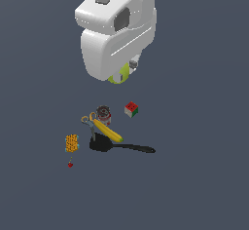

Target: Pick up a designated object from a clutter of objects.

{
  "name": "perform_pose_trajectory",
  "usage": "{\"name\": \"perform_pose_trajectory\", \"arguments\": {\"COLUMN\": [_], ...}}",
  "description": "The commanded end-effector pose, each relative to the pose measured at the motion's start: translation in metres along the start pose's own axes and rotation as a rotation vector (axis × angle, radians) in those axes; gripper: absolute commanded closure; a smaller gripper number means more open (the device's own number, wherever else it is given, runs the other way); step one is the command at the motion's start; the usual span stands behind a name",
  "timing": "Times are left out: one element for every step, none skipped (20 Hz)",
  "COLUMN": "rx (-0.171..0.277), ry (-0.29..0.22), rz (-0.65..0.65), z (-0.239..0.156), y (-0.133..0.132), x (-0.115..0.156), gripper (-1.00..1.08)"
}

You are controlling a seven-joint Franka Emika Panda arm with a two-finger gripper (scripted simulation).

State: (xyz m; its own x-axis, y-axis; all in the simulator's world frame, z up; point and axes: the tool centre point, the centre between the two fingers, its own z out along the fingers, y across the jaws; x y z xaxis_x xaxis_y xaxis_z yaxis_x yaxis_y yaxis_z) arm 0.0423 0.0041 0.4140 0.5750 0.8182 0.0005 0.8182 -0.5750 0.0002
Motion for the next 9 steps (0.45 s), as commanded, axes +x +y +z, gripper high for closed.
{"name": "perform_pose_trajectory", "arguments": {"rx": [0.000, 0.000, 0.000, 0.000, 0.000, 0.000, 0.000, 0.000, 0.000], "ry": [0.000, 0.000, 0.000, 0.000, 0.000, 0.000, 0.000, 0.000, 0.000], "rz": [0.000, 0.000, 0.000, 0.000, 0.000, 0.000, 0.000, 0.000, 0.000], "z": [-0.011, -0.014, -0.017, -0.019, -0.020, -0.021, -0.022, -0.022, -0.022], "y": [0.001, 0.002, 0.002, 0.002, 0.002, 0.003, 0.003, 0.003, 0.003], "x": [0.001, 0.002, 0.002, 0.002, 0.002, 0.003, 0.003, 0.003, 0.003], "gripper": [1.08, 1.08, 1.08, 1.08, 1.08, 1.08, 1.08, 1.08, 1.08]}}
